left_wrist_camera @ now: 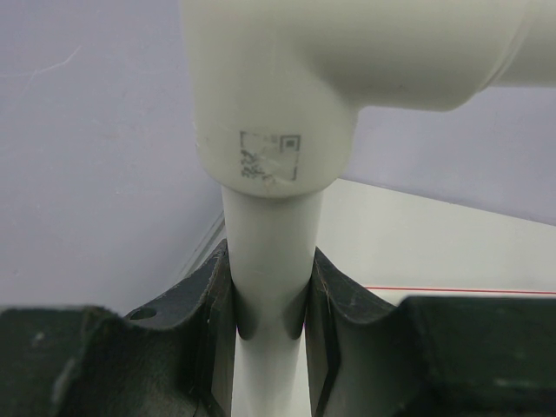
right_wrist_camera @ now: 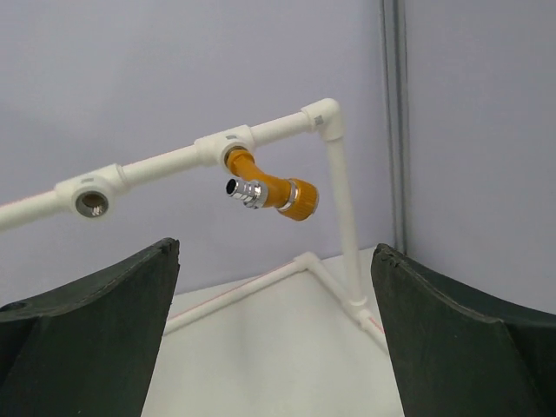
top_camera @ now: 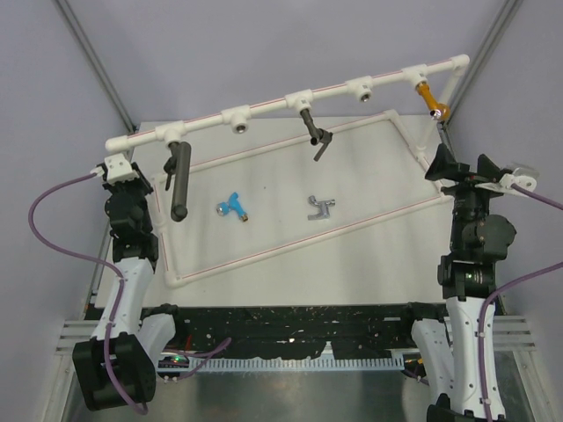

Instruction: Install the water faucets

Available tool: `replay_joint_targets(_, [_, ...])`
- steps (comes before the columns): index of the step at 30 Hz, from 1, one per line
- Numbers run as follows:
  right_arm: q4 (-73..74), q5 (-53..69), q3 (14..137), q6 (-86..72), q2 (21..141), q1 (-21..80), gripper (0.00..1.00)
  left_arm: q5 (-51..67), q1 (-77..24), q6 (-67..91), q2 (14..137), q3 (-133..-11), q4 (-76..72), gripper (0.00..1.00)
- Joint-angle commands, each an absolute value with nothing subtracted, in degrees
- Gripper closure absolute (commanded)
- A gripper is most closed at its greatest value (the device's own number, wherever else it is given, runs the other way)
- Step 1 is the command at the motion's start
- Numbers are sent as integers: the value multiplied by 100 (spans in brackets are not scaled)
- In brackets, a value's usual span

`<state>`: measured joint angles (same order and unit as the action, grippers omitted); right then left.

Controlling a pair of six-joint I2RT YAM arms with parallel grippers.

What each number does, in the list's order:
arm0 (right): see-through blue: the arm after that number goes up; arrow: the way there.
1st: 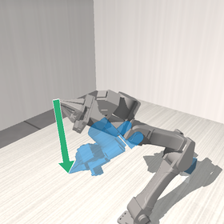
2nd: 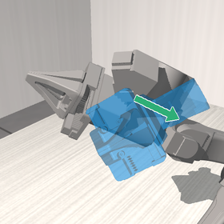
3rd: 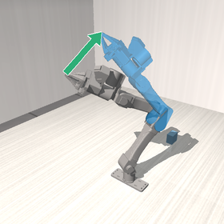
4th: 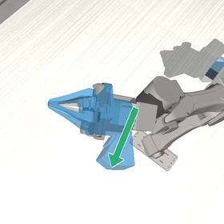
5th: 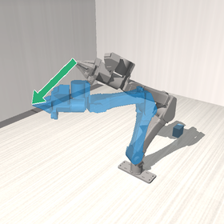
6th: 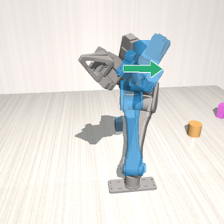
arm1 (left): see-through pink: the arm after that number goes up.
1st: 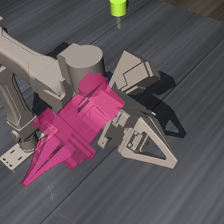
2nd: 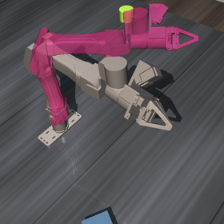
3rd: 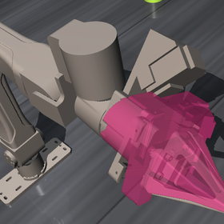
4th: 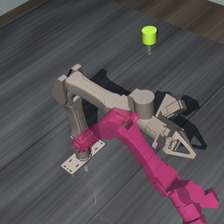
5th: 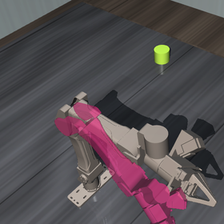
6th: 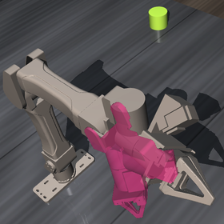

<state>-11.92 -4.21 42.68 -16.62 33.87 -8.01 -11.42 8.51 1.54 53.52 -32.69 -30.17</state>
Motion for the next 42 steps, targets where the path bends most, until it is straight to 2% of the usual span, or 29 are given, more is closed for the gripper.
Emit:
replay_joint_targets(1, [-1397,-281,4210,841,3463,-503,5,-949,677,290,5177,-3199,-3156,100])
replay_joint_targets(5, [-1870,-474,3965,2020,3656,-63,5,-1011,677,281,5080,-3173,-3085,100])
replay_joint_targets(8, [-2747,-439,3639,3203,3744,226,5,-967,677,299,5098,-3182,-3076,100])
replay_joint_targets(13, [-3699,-484,3410,4059,4261,220,3,-888,677,308,5142,-3217,-3111,100])
replay_joint_targets(19, [-3982,-317,3708,3747,4982,88,1,-932,677,237,5194,-3261,-3111,100])
replay_joint_targets(23, [-4164,789,4034,2394,5150,-1114,0,-861,677,193,5282,-3331,-3050,100])
replay_joint_targets(24, [-4192,1000,4086,2338,5220,-1290,4,-844,677,211,5282,-3314,-3067,100])
replay_joint_targets(38, [-3595,2522,5378,2918,6362,-1617,5,-844,677,167,5194,-3331,-3041,100])
replay_joint_targets(42, [-3358,2935,5773,3049,6749,-1652,8,-844,686,158,5221,-3331,-3041,100])
